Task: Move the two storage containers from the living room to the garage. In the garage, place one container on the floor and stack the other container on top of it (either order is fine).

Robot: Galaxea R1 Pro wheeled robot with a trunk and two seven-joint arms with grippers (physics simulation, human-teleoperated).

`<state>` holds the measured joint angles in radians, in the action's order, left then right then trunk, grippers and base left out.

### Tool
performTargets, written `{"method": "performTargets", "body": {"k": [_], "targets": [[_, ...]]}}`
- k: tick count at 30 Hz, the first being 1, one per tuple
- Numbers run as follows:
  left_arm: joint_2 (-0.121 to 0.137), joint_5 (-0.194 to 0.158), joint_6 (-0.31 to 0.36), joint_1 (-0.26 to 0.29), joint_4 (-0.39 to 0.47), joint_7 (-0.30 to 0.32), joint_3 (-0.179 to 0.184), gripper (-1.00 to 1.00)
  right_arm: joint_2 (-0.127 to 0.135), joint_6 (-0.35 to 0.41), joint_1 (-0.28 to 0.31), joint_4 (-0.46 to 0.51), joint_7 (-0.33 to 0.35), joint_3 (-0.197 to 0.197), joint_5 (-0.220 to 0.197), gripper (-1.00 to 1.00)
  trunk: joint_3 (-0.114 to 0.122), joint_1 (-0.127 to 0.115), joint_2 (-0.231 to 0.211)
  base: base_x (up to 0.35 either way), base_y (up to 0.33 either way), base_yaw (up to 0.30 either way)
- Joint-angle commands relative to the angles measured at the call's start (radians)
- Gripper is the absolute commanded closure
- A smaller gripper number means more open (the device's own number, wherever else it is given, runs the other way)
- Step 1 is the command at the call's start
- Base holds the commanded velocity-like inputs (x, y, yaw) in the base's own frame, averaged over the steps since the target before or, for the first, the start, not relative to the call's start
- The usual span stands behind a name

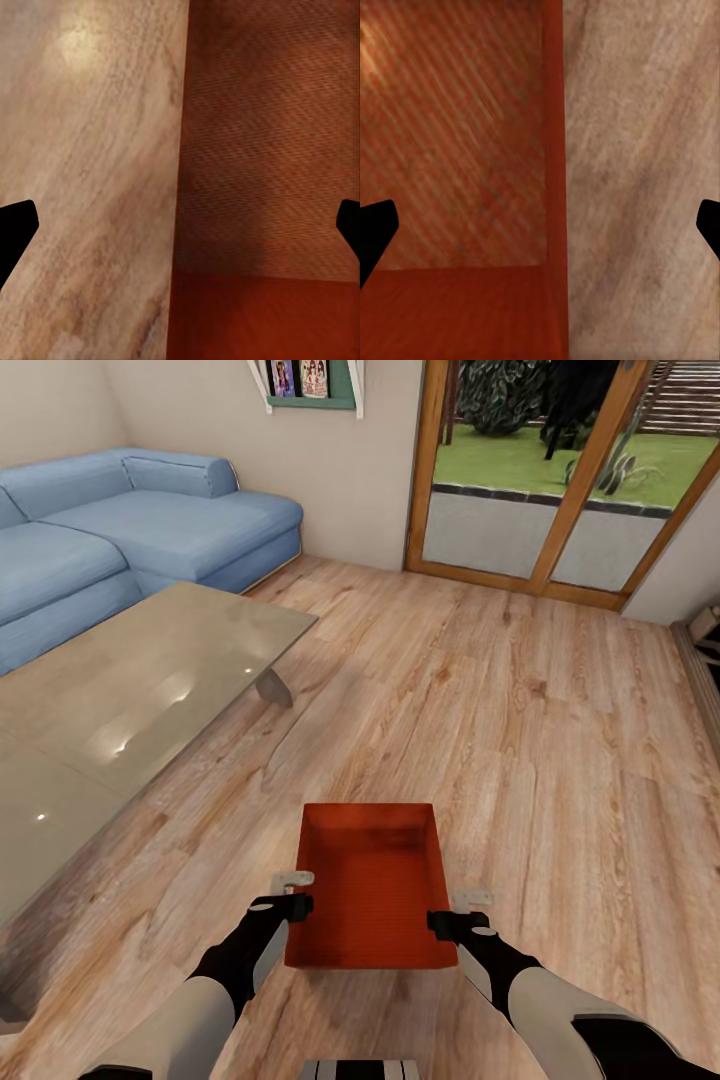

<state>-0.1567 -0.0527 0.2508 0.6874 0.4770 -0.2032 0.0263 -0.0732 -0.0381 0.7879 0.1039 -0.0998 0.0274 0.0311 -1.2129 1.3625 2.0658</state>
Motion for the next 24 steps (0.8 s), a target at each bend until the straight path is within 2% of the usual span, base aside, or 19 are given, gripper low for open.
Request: {"method": "performTargets", "body": {"k": [1,19,24], "targets": [[0.000,-0.006,0.005,0.000,0.002,-0.005,0.003,-1.00,0.000,-0.003,0.001,-0.001,-0.003,0.002,0.004,-1.00,-0.001,0.000,0.000,0.000,0.000,0.000],[0.017,-0.006,0.014,0.000,-0.011,-0.005,0.003,-1.00,0.001,-0.003,0.001,-0.001,-0.003,0.000,0.006,-1.00,-0.001,0.000,0.000,0.000,0.000,0.000],[0.018,-0.006,0.014,0.000,-0.011,-0.005,0.003,-1.00,0.000,-0.003,0.001,-0.001,-0.003,0.000,0.006,-1.00,-0.016,0.019,0.035,0.000,0.000,0.000]]}}
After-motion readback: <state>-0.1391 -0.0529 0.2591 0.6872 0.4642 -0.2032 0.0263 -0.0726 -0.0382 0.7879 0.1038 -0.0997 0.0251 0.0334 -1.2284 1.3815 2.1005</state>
